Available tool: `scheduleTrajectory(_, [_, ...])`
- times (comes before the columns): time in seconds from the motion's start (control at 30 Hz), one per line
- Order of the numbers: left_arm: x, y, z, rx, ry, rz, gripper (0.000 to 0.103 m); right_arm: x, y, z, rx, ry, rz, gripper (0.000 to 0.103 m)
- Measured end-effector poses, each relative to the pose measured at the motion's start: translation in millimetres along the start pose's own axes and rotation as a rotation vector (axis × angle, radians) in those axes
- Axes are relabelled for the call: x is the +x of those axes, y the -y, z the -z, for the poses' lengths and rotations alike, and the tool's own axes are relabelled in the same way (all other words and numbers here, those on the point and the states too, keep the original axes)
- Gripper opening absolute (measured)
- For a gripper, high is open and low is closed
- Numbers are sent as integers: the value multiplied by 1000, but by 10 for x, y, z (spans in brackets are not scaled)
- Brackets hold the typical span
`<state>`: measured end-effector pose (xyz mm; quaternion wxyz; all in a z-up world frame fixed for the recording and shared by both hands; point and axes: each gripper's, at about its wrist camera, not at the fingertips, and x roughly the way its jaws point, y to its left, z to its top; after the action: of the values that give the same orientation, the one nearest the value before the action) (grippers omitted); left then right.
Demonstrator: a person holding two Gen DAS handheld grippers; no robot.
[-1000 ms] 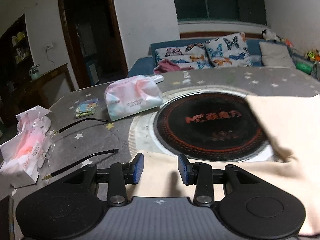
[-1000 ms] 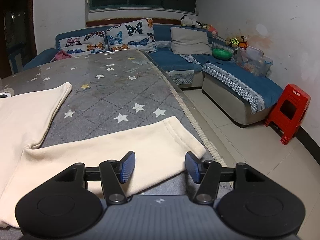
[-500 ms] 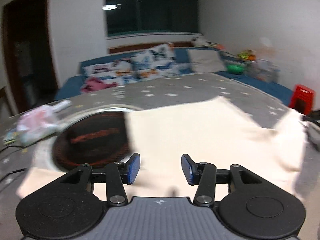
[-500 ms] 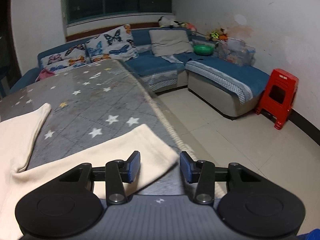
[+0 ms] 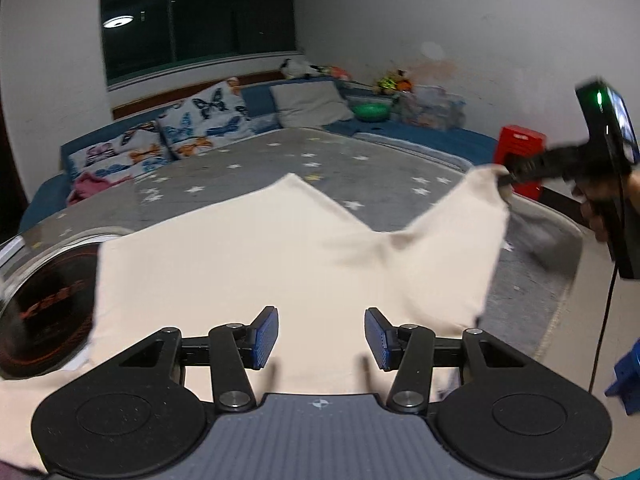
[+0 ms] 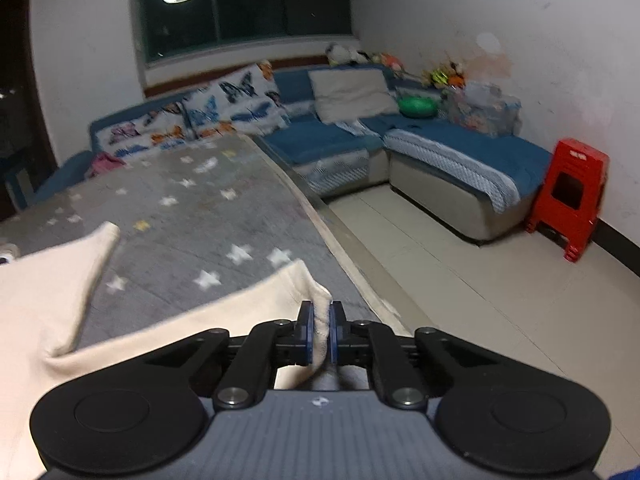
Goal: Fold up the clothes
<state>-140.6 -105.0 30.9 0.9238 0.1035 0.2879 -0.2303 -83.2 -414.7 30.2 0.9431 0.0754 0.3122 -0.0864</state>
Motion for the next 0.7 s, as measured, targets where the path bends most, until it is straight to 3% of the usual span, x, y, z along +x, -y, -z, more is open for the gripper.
scheduleTrajectory(0.43, [203,406,68,71,-14,102,51,-842,-582,-494,-68,154,-307,7])
scheduleTrajectory(0.57, [57,230,70,16,13,107,53,-1062,-920,-617,-122,168,-423,7])
scheduleTrajectory(0.7, [-149,-52,105,-36,48,55,55,-1181,-1327,-650,-201,164,-514,7])
